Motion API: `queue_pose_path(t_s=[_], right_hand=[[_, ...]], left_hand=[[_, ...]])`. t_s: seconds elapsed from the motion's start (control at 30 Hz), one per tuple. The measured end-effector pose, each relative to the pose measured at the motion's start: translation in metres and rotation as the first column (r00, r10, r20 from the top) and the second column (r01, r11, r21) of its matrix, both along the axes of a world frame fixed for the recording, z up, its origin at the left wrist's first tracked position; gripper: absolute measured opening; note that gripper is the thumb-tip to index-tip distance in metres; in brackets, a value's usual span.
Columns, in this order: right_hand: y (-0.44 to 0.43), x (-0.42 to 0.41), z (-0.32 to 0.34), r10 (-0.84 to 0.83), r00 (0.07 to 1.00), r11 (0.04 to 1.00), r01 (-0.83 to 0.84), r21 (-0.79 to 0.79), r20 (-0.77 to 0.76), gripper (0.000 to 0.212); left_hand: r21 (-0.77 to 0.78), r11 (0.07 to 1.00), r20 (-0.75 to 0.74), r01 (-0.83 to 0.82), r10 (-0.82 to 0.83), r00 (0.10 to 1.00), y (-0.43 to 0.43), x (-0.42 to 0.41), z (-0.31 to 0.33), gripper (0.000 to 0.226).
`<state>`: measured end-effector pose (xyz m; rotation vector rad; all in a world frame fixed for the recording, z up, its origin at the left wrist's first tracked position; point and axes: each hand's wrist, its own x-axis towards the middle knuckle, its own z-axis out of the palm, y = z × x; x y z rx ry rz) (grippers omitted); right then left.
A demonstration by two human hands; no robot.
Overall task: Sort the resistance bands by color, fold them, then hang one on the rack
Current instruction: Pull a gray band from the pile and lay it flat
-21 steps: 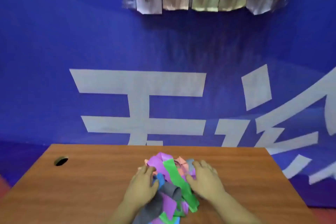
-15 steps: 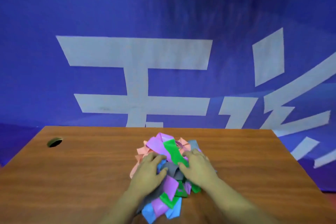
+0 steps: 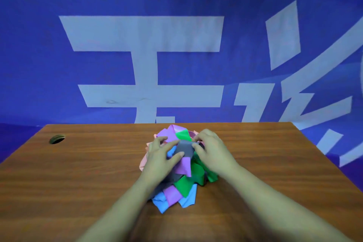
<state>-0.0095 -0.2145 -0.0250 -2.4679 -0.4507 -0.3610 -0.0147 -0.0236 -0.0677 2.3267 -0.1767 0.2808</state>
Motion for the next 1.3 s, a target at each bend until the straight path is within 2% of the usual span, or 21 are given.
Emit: queue_pose_path(t_s=[0.07,0.13,0.17,0.23,0.3,0.43,0.5,0.53,0.6,0.63,0.67,0.83,0.97,1.07,1.13,1.17,1.23,1.3], right_hand=[[0.001,-0.008,0.029,0.038,0.998,0.999,-0.038,0.018,0.042,0.009],[0.001,-0.015,0.058,0.043,0.996,0.999,-0.045,0.022,0.079,0.010],[0.000,-0.020,0.073,0.034,0.994,0.999,-0.037,0.032,0.103,0.011],[-0.002,-0.029,0.101,-0.003,0.988,0.996,-0.011,0.087,0.156,0.013],[-0.005,-0.040,0.128,-0.040,0.983,0.982,0.006,0.187,0.180,0.013],[-0.010,-0.071,0.167,-0.074,0.994,0.900,0.034,0.434,0.076,0.013],[-0.013,-0.090,0.177,0.009,0.999,0.786,0.017,0.618,-0.038,0.012],[-0.015,-0.099,0.180,0.095,0.989,0.688,0.017,0.726,-0.113,0.009],[-0.021,-0.116,0.182,0.313,0.910,0.468,0.101,0.878,-0.271,0.009],[-0.024,-0.123,0.181,0.400,0.852,0.403,0.166,0.900,-0.337,0.012],[-0.026,-0.130,0.179,0.455,0.803,0.386,0.211,0.898,-0.384,0.013],[-0.028,-0.157,0.159,0.493,0.693,0.477,0.291,0.830,-0.526,0.010],[-0.029,-0.179,0.155,0.522,0.638,0.405,0.399,0.822,-0.567,0.009],[-0.028,-0.190,0.147,0.521,0.643,0.419,0.381,0.824,-0.561,0.008],[-0.025,-0.198,0.141,0.541,0.622,0.490,0.315,0.813,-0.567,0.017],[-0.023,-0.202,0.139,0.505,0.641,0.564,0.262,0.783,-0.578,0.019],[-0.018,-0.207,0.139,0.315,0.765,0.720,0.193,0.667,-0.561,0.022],[-0.012,-0.210,0.140,0.167,0.866,0.775,0.181,0.605,-0.472,0.027]], left_hand=[[-0.115,0.993,-0.023,-0.009,0.007,1.000,-0.001,-0.006,0.019,0.053],[-0.201,0.980,0.018,0.003,0.001,1.000,-0.003,-0.012,0.044,0.025],[-0.252,0.968,0.055,0.016,-0.003,0.998,-0.006,-0.015,0.059,0.019],[-0.346,0.936,0.113,0.061,-0.023,0.993,-0.012,-0.022,0.091,0.012],[-0.373,0.922,0.135,0.102,-0.055,0.989,-0.018,-0.033,0.127,0.006],[-0.364,0.895,0.247,0.258,-0.174,0.953,-0.025,-0.055,0.176,0.010],[-0.370,0.886,0.268,0.281,-0.187,0.945,-0.029,-0.070,0.188,0.013],[-0.383,0.874,0.259,0.298,-0.208,0.943,-0.030,-0.078,0.192,0.015],[-0.396,0.842,0.235,0.366,-0.293,0.927,-0.033,-0.095,0.195,0.020],[-0.400,0.827,0.222,0.396,-0.332,0.917,-0.034,-0.100,0.193,0.021],[-0.399,0.821,0.201,0.408,-0.356,0.913,-0.033,-0.107,0.191,0.021],[-0.391,0.806,0.059,0.445,-0.460,0.886,-0.026,-0.144,0.176,0.026],[-0.428,0.797,0.006,0.426,-0.469,0.883,-0.016,-0.168,0.161,0.028],[-0.417,0.810,-0.027,0.412,-0.464,0.885,-0.011,-0.189,0.154,0.026],[-0.429,0.808,-0.047,0.404,-0.466,0.883,-0.008,-0.199,0.149,0.024],[-0.422,0.808,-0.053,0.412,-0.476,0.878,-0.005,-0.202,0.145,0.023],[-0.355,0.840,-0.095,0.411,-0.469,0.878,0.005,-0.203,0.135,0.019],[-0.325,0.874,-0.132,0.362,-0.421,0.898,0.014,-0.203,0.122,0.022]])
